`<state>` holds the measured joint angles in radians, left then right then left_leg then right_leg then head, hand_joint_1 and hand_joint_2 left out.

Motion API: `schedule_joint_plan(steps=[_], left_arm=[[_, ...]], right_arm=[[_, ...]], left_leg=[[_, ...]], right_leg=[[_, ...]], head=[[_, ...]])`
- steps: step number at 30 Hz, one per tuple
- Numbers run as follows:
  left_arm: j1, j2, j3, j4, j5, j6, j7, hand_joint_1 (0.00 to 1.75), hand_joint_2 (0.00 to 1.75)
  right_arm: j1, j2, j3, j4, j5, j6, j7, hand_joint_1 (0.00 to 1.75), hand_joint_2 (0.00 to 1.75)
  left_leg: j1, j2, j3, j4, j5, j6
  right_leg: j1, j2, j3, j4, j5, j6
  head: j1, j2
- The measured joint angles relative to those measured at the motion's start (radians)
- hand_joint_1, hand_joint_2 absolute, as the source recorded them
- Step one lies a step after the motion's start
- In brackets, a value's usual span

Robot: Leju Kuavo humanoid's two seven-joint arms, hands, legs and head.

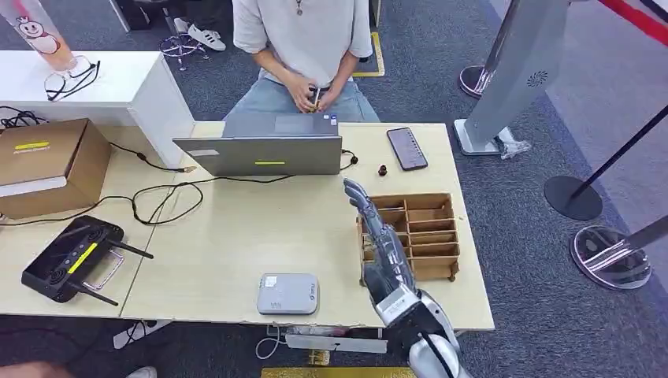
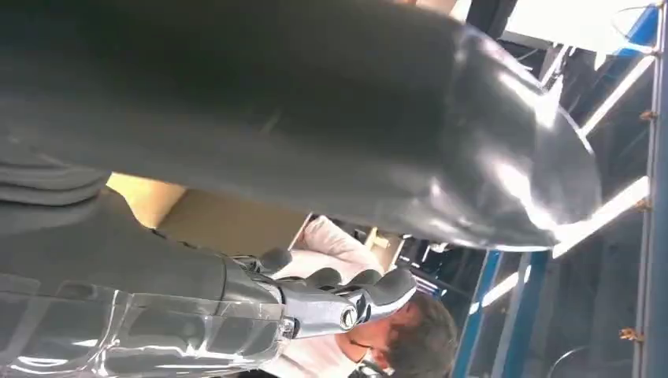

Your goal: Pass the card to the sensor for recognition and then transmit it.

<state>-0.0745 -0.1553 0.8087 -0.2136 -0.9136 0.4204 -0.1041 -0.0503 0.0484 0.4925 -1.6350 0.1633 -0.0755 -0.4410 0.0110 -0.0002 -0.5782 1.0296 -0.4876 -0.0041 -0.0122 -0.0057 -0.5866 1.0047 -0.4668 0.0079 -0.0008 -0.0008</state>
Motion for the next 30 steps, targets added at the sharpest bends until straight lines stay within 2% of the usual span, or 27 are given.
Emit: schedule_joint_plan(steps=[16,30], left_arm=[[-0.022,0.006,0.000,0.000,-0.004,-0.001,0.007,0.00,0.00],[-0.038,0.012,0.026,0.000,0.039,0.003,-0.004,0.00,0.00]], right_arm=[[0.040,0.000,-0.039,-0.009,0.047,-0.011,-0.019,0.00,0.00],[0.039,0.008,-0.064,-0.003,0.067,0.006,-0.022,0.00,0.00]], left_leg=[[0.000,0.000,0.000,0.000,0.000,0.000],[0.000,0.000,0.000,0.000,0.000,0.000]], right_leg=[[0.000,0.000,0.000,0.000,0.000,0.000],[0.000,0.000,0.000,0.000,0.000,0.000]], head=[[0.000,0.000],[0.000,0.000]])
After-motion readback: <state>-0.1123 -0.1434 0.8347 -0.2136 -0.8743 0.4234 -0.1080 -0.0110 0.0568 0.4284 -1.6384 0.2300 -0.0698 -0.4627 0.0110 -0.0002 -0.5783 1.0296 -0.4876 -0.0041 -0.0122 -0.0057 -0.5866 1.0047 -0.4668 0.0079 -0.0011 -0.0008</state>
